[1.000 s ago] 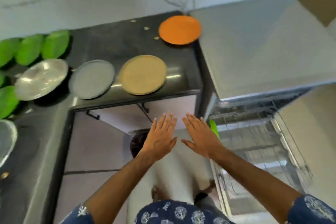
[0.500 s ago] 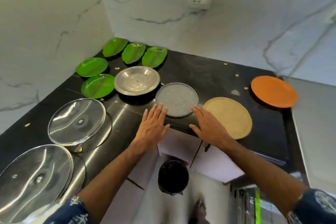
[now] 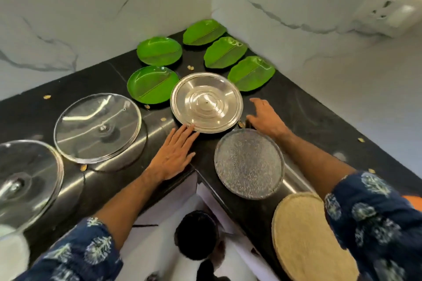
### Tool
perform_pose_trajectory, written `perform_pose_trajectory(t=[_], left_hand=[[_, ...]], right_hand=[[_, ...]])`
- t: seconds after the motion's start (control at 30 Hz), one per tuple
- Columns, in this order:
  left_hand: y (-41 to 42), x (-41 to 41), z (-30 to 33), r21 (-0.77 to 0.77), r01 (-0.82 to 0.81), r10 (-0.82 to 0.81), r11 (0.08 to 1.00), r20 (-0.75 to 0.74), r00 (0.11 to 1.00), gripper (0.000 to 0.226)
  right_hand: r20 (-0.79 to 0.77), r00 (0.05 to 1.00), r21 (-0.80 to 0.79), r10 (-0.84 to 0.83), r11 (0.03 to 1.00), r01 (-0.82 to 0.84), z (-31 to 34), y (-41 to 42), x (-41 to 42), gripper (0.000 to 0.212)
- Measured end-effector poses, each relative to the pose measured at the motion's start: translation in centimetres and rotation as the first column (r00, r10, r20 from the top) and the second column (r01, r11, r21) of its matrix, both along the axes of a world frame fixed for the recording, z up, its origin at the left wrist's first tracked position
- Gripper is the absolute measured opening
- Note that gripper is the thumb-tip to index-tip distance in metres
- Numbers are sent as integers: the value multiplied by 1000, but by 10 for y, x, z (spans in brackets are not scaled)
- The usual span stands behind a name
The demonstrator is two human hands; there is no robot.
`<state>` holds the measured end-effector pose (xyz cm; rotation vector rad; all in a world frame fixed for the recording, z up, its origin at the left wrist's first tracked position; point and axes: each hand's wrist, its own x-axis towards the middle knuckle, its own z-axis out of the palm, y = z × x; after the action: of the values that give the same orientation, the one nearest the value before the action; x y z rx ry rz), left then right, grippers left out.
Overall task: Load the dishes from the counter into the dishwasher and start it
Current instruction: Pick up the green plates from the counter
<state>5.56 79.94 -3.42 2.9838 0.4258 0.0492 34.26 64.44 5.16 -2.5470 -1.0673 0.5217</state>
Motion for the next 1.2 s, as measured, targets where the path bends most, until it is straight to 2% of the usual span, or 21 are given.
perform_pose_trajectory(t=[0.13,0.3,0.47,0.6,0.7,0.8,0.83,0.97,1.03,1.2], left_hand=[[0,2,-6,-11,-71,72,997,72,995,68],[3,5,-8,-47,-71,74,996,58,996,70],[3,5,-8,-55,-66,69,996,54,996,68],[6,6,-6,-85,-46,50,995,54,997,67],[7,5,-8,-92,-46,50,995,42,998,67],[7,5,-7,-101,-37,43,994,53,998,67],[7,5,-8,-104,-36,42,994,59,997,68],[7,5,-8,-94,-16,22,995,62,998,68],[7,5,-7,-96,-4,11,995,74,997,69],[6,3,-5,-130,33,-22,991,83,996,70]], right_hand=[[-42,998,-22,-43,999,42,-16,44,47,61],[-175,962,24,-211,976,218,-42,77,82,68],[-262,842,80,-471,859,506,-51,100,102,48],[-323,750,129,-576,759,639,-52,106,111,47],[-499,602,184,-624,602,777,-43,114,115,50],[-731,310,91,-608,363,927,-50,112,137,42],[-753,279,77,-596,341,937,-51,108,137,37],[-794,320,192,-517,286,939,-27,76,112,23],[-818,298,199,-492,244,949,-18,49,103,19],[-821,271,246,-502,117,962,0,-34,57,29]])
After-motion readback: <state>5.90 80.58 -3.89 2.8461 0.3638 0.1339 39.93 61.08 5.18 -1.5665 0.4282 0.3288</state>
